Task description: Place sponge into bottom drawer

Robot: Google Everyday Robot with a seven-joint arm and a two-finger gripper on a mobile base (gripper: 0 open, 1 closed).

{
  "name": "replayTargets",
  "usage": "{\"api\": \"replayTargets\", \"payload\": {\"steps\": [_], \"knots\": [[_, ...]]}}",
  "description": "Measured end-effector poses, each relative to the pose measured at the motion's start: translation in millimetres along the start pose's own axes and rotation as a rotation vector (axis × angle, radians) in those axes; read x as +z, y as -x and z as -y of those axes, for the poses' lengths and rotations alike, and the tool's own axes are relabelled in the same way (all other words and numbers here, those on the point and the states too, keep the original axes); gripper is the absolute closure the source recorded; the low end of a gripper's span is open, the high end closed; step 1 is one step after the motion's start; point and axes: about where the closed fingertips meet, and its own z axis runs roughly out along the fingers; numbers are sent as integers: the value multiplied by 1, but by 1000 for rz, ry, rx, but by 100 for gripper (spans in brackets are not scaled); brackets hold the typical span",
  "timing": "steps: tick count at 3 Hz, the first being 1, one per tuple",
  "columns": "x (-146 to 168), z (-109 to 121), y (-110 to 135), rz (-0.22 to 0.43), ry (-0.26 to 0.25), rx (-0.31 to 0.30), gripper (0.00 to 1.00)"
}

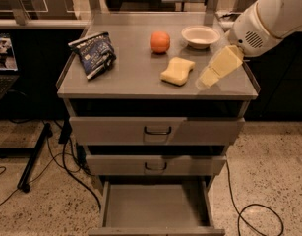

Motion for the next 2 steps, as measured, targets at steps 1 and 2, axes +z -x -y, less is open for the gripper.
{"api": "replayTargets", "payload": {"steps": [1,2], "knots": [[24,11,15,-11,11,56,0],[47,22,20,-39,9,165,0]]}}
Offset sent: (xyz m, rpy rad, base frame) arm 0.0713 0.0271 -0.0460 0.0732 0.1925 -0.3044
